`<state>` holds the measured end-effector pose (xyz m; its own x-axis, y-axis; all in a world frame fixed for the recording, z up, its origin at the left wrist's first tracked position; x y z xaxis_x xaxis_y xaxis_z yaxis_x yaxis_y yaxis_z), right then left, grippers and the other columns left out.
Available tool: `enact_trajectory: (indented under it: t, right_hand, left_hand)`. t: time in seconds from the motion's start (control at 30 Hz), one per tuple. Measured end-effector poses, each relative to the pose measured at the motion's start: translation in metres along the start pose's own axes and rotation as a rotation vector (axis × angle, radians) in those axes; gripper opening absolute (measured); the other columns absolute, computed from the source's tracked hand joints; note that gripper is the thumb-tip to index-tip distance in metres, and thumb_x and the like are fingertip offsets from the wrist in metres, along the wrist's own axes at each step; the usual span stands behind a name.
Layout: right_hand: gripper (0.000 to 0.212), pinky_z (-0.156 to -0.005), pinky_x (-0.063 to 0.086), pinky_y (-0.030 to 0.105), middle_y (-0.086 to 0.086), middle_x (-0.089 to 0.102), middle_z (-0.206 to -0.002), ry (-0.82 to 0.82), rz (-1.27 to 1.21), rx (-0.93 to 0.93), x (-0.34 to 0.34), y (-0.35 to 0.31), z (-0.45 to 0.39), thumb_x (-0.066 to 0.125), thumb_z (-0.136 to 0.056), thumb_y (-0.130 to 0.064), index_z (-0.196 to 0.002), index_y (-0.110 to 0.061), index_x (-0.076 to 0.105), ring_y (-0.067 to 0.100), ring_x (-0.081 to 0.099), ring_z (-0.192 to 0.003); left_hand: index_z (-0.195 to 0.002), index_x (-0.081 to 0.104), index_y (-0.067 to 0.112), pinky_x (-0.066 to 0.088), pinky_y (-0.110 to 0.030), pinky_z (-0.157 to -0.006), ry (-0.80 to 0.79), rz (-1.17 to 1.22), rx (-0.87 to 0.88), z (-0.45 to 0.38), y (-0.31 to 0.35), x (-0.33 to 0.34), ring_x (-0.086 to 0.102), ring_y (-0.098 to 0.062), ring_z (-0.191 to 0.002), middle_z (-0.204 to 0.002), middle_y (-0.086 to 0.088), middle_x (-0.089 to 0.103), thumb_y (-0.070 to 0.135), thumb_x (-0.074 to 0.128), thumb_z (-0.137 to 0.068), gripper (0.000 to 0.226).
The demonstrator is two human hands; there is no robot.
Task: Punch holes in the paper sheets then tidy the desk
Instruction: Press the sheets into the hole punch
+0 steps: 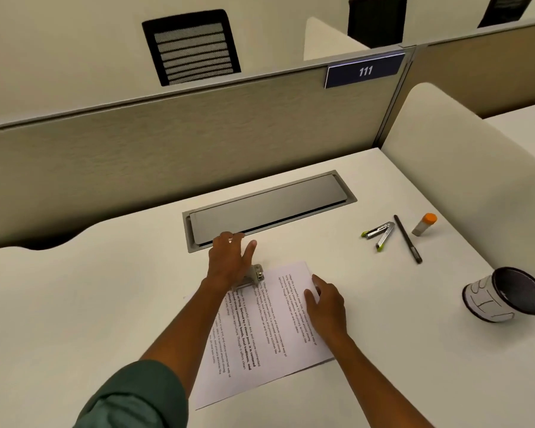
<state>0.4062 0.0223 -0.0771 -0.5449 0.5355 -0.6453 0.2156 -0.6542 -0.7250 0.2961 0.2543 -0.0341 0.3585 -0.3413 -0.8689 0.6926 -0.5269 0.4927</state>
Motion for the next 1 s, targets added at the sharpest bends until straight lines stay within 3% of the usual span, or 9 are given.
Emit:
enact_trajectory:
  t: [0.23,0.4,1.0]
  right_hand:
    - [0.045,-0.097,0.051,0.036,0.007,0.058,-0.128,0.039,0.012,0.017,0.001,0.003,-0.004,0.052,-0.097,-0.030,-0.140,-0.016,0.047,0.021,0.056,-0.117]
    - [0.044,-0.093,0.052,0.036,0.006,0.058,-0.126,0.067,0.033,0.034,0.003,0.004,-0.004,0.052,-0.097,-0.032,-0.139,-0.018,0.048,0.020,0.056,-0.115]
    - [0.044,-0.092,0.053,0.038,0.004,0.057,-0.127,0.076,0.103,0.042,0.004,0.002,-0.002,0.049,-0.097,-0.035,-0.138,-0.020,0.048,0.020,0.056,-0.114]
  left_hand:
    - [-0.111,0.059,0.013,0.043,-0.041,-0.090,0.001,-0.146,0.038,-0.022,0.006,0.022,0.046,-0.027,-0.108,-0.114,-0.013,0.054,0.053,0.039,-0.097,0.047]
    - [-0.104,0.059,0.012,0.044,-0.042,-0.086,0.019,-0.177,0.068,-0.028,0.005,0.030,0.047,-0.027,-0.100,-0.106,-0.012,0.053,0.055,0.038,-0.096,0.048]
    - [-0.119,0.051,0.013,0.042,-0.042,-0.088,0.089,-0.251,0.069,-0.029,-0.001,0.037,0.044,-0.027,-0.107,-0.117,-0.013,0.049,0.052,0.037,-0.095,0.048]
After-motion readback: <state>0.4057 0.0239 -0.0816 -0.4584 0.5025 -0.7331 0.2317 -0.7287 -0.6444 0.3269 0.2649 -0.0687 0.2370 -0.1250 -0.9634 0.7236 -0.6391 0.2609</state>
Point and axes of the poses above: each hand's wrist, its own z-axis away from the middle knuckle, its own x-axis out of the palm, y = z × x, the point moved 7 cm from there along -z, towards the middle knuckle
